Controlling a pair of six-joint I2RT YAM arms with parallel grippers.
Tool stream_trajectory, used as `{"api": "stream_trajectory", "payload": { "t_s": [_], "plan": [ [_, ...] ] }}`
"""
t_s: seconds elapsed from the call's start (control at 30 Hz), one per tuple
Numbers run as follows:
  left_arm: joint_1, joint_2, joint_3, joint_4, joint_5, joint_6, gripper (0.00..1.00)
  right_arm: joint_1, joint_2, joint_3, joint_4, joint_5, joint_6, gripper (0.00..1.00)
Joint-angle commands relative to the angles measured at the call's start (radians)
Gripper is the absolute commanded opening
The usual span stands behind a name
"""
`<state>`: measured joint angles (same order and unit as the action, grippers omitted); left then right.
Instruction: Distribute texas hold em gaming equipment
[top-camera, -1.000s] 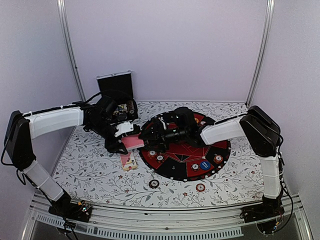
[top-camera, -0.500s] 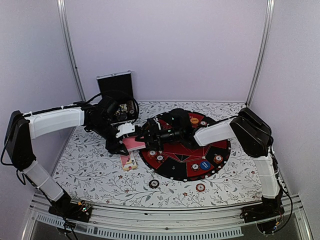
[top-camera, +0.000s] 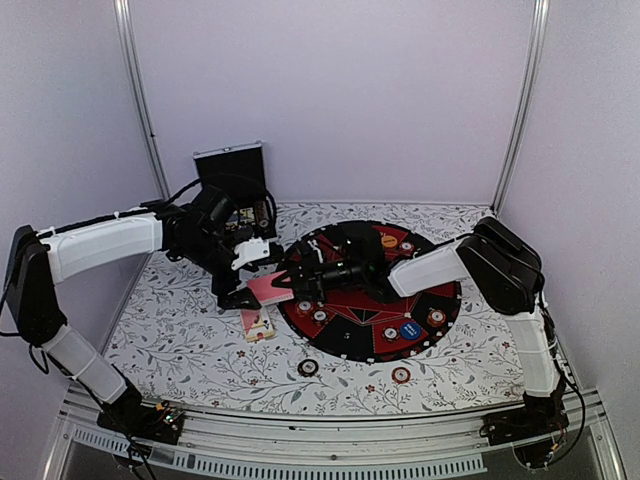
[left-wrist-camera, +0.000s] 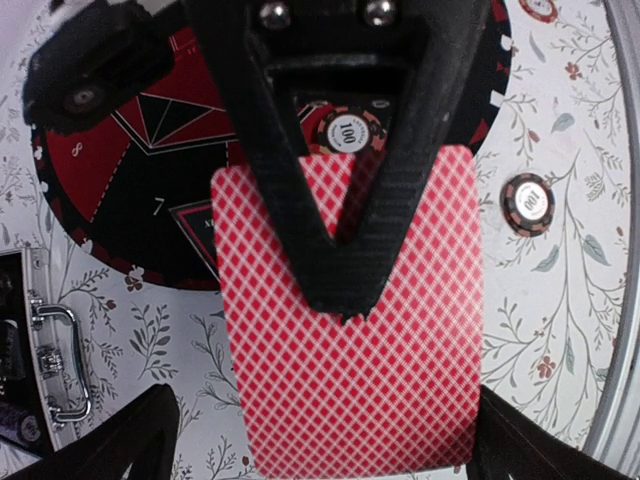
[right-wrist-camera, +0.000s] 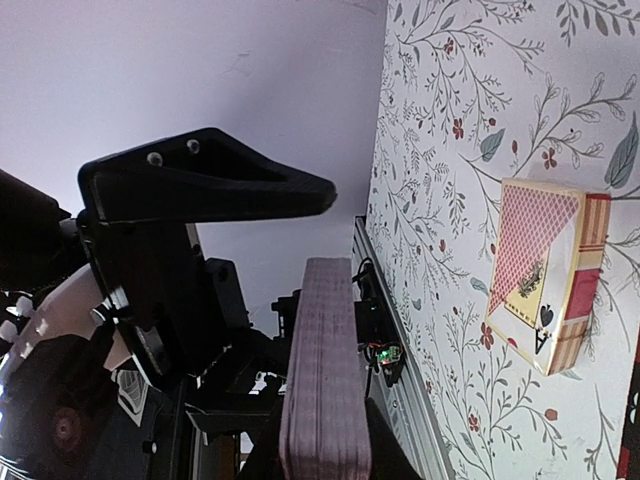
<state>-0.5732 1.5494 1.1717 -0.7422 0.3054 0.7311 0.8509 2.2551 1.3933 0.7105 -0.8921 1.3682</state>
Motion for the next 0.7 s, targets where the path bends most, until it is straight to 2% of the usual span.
{"api": "stream_trajectory", "payload": {
  "t_s": [0.0,0.2,0.67],
  "plan": [
    [-0.013,-0.042,0.022,0.035,0.04,-0.04,1.0,0.005,-0.006,-0.001,0.085,-0.014,0.019,0.08],
    [-0.036,-0.031,0.025,0.01,0.098,-0.035,1.0,0.016,0.003,0.035,0.084,-0.024,0.028,0.08],
    [-0.054,0.04,0.026,-0.007,0.087,0.033,1.0,0.036,-0.009,0.059,0.078,-0.034,0.028,0.08]
  ]
}}
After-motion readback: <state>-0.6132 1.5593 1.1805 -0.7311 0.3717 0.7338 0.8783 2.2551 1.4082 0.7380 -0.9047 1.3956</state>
